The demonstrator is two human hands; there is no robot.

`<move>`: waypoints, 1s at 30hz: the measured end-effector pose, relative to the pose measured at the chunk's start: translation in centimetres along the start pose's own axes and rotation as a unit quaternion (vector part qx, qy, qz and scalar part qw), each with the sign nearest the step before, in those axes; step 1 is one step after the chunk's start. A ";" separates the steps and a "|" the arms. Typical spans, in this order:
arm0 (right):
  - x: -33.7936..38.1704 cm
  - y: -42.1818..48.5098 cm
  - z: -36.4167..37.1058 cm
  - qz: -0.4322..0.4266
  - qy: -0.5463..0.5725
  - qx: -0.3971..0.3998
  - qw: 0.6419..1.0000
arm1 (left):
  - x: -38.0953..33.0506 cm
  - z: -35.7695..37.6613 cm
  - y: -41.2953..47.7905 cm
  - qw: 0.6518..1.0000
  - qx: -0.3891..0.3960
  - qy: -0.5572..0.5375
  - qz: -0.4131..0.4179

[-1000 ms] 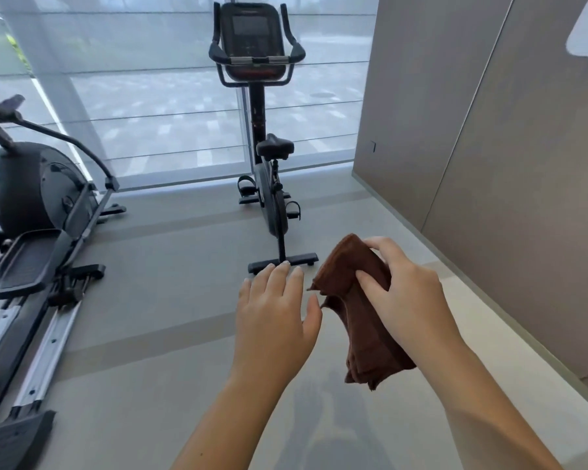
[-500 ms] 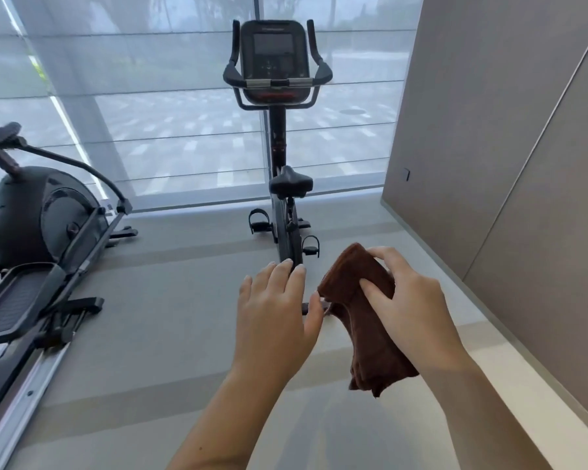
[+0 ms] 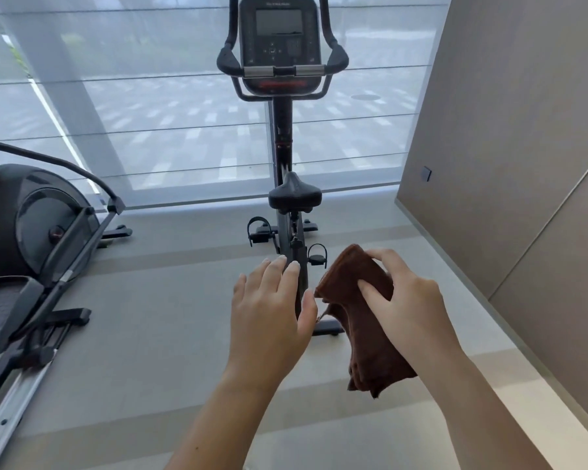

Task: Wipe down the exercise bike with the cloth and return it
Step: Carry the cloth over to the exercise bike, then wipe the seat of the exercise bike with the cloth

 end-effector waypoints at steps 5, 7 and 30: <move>0.2 3.4 2.8 -0.008 -0.002 0.012 1.000 | 2.6 1.6 2.7 1.000 0.000 -0.020 0.005; 1.0 7.2 5.5 -0.003 -0.003 0.000 1.000 | 5.9 3.1 6.1 1.000 -0.008 -0.027 0.009; -4.5 39.7 21.2 0.105 0.016 -0.026 0.994 | 19.7 23.9 36.3 0.992 0.055 -0.081 0.074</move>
Point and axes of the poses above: each hand's wrist, its own y-axis towards the middle knuckle, its own z-axis out of the palm, x = y × z, the point moved 7 cm from there along y, towards the middle knuckle, and after that the axes turned 1 degree about -x, right-handed, at the moved point
